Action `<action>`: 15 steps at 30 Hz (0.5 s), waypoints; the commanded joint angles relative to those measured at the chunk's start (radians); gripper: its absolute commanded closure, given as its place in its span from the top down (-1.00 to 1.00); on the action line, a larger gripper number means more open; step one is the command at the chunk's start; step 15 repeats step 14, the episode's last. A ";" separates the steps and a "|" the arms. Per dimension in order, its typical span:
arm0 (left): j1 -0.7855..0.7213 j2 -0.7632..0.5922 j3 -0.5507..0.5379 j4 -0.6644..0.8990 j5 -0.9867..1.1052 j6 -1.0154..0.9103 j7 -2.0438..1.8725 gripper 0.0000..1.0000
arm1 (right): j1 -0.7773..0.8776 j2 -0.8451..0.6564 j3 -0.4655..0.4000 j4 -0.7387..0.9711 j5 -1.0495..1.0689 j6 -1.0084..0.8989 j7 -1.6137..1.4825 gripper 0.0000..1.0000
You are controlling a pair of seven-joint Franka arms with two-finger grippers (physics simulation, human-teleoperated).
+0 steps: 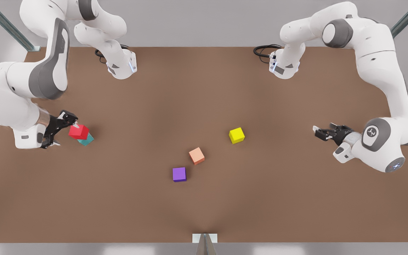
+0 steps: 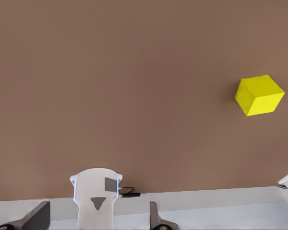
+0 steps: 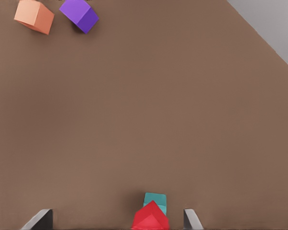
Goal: Pick up red wooden cube and pass to hand red wooden cube and place in blue wooden cube
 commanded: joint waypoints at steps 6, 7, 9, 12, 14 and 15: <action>-0.089 -0.046 -0.289 0.306 0.307 -0.080 -0.005 1.00 | 0.005 -0.084 0.006 -0.093 -0.029 -0.062 0.776 1.00; -0.086 -0.092 -0.291 0.271 0.321 -0.002 -0.017 1.00 | 0.005 -0.084 0.006 -0.095 -0.031 -0.064 0.776 1.00; -0.082 -0.196 -0.291 0.096 0.319 0.121 -0.062 1.00 | 0.004 -0.087 0.006 -0.095 -0.029 -0.067 0.773 1.00; -0.021 -0.293 -0.323 -0.056 0.318 0.235 -0.060 1.00 | 0.004 -0.092 0.003 -0.096 -0.032 -0.064 0.773 1.00; -0.013 -0.305 -0.327 -0.056 0.358 0.265 -0.060 1.00 | 0.004 -0.096 0.004 -0.099 -0.042 -0.061 0.769 1.00; -0.013 -0.305 -0.327 -0.056 0.358 0.265 -0.060 1.00 | 0.004 -0.096 0.004 -0.099 -0.042 -0.061 0.769 1.00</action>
